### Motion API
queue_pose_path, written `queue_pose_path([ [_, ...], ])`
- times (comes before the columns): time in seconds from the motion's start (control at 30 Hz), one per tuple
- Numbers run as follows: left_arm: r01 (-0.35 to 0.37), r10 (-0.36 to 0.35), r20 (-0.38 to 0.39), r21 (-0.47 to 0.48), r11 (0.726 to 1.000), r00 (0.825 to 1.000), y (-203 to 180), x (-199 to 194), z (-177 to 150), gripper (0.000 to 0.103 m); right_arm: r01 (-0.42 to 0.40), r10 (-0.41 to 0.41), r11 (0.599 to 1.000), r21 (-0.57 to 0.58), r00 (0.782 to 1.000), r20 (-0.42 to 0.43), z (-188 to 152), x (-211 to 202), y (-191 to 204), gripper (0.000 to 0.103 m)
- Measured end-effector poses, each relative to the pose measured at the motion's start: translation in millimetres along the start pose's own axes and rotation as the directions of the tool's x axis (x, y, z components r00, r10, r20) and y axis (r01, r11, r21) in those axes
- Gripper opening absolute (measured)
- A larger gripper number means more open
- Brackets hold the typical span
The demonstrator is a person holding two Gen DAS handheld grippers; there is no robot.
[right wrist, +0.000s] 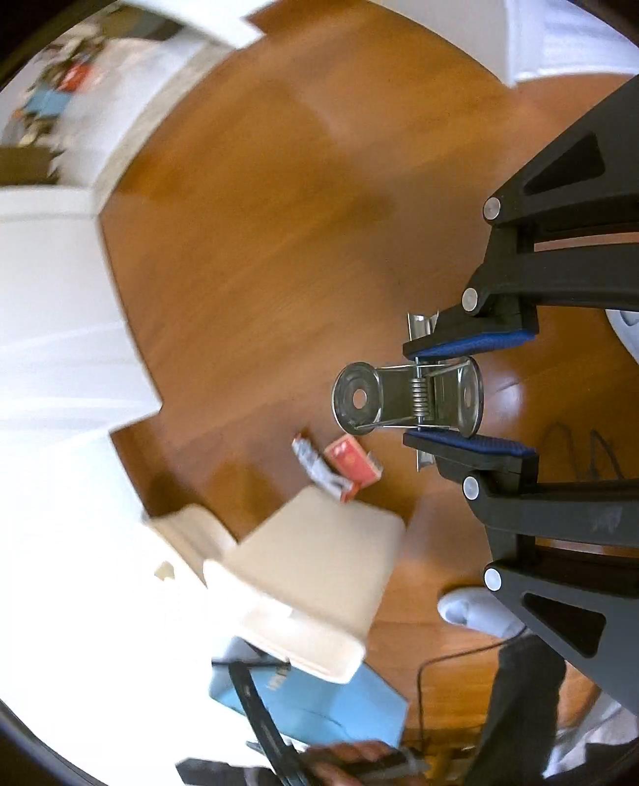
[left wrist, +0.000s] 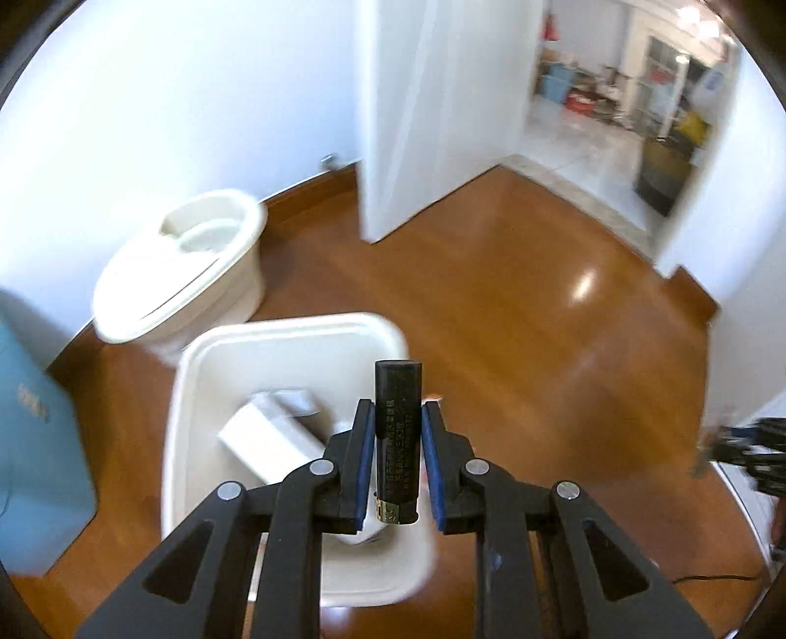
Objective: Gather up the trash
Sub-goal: 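Drop the black lighter from the left tool into the wastebasket while the right tool drops the clip, then grasp the red Nanjing cigarette pack with the right tool while the left tool grasps the white-orange wrapper strip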
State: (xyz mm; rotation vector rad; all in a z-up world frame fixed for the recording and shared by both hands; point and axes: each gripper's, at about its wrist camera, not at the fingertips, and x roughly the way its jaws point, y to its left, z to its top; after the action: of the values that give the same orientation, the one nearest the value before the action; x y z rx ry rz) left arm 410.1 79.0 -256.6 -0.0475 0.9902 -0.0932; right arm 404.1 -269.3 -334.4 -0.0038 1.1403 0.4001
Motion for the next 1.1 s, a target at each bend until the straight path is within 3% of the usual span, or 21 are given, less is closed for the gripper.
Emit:
queue_pose_path([
  [0.07,-0.033,0.033,-0.042,0.014,0.999,0.999,12.9,14.8,-1.8,0.019,0.004,-0.004,0.999,-0.039,1.000,0.000,12.2,-14.7,23.8,0.029],
  [0.1,-0.049,0.050,-0.065,0.029,0.998,0.997,17.2,20.5,-1.6,0.025,0.006,-0.006,0.999,-0.051,1.000,0.002,17.2,-19.8,32.9,0.029],
  [0.17,-0.075,0.077,-0.085,0.025,0.997,0.993,30.5,21.1,-0.9,0.067,0.016,-0.016,0.996,-0.089,1.000,0.007,28.2,-32.4,53.9,0.029],
  [0.2,-0.054,0.053,-0.079,-0.003,0.999,0.995,39.5,15.4,2.3,0.099,0.021,-0.020,0.994,-0.104,1.000,0.008,32.8,-36.0,60.9,0.029],
  [0.23,-0.039,0.038,-0.065,-0.023,0.999,0.997,40.1,9.2,3.0,0.103,0.026,-0.025,0.992,-0.121,1.000,0.007,38.3,-40.8,71.6,0.029],
  [0.33,-0.026,0.022,-0.054,-0.082,0.996,0.998,62.1,-13.8,9.2,0.103,0.025,-0.025,0.988,-0.151,1.000,0.003,48.7,-46.6,95.6,0.029],
  [0.4,-0.052,0.045,-0.054,-0.132,0.990,0.998,83.4,-45.9,14.7,0.103,0.012,-0.012,0.984,-0.176,1.000,-0.004,63.3,-44.9,118.8,0.029],
  [0.5,-0.029,0.029,-0.004,-0.254,0.967,1.000,112.3,-100.0,15.2,0.103,-0.053,0.053,0.980,-0.194,0.999,-0.008,87.9,-33.3,163.7,0.029],
  [0.63,0.063,-0.038,0.074,-0.372,0.926,0.997,131.7,-147.3,-7.4,0.103,-0.142,0.134,0.970,-0.200,0.990,-0.050,118.1,13.8,226.0,0.030],
  [0.77,0.052,-0.035,0.048,-0.431,0.901,0.998,154.3,-138.2,-21.1,0.103,-0.197,0.182,0.968,-0.153,0.977,-0.108,134.9,85.4,276.3,0.031],
  [0.9,0.036,-0.022,0.037,-0.467,0.884,0.999,169.1,-131.0,-22.7,0.103,-0.220,0.209,0.975,-0.034,0.958,-0.194,137.4,134.3,290.0,0.050],
  [0.97,0.040,-0.026,0.037,-0.463,0.885,0.999,171.5,-130.4,-20.1,0.103,-0.222,0.214,0.975,-0.017,0.958,-0.192,137.8,139.1,290.2,0.050],
  [1.07,0.037,-0.028,0.027,-0.439,0.898,0.999,169.3,-131.0,-17.8,0.103,-0.188,0.191,0.981,0.045,0.978,-0.082,135.3,125.8,256.3,0.051],
  [1.1,0.041,-0.032,0.028,-0.432,0.901,0.999,166.7,-132.6,-17.6,0.103,-0.151,0.156,0.984,0.090,0.987,-0.046,133.6,127.0,238.6,0.056],
])
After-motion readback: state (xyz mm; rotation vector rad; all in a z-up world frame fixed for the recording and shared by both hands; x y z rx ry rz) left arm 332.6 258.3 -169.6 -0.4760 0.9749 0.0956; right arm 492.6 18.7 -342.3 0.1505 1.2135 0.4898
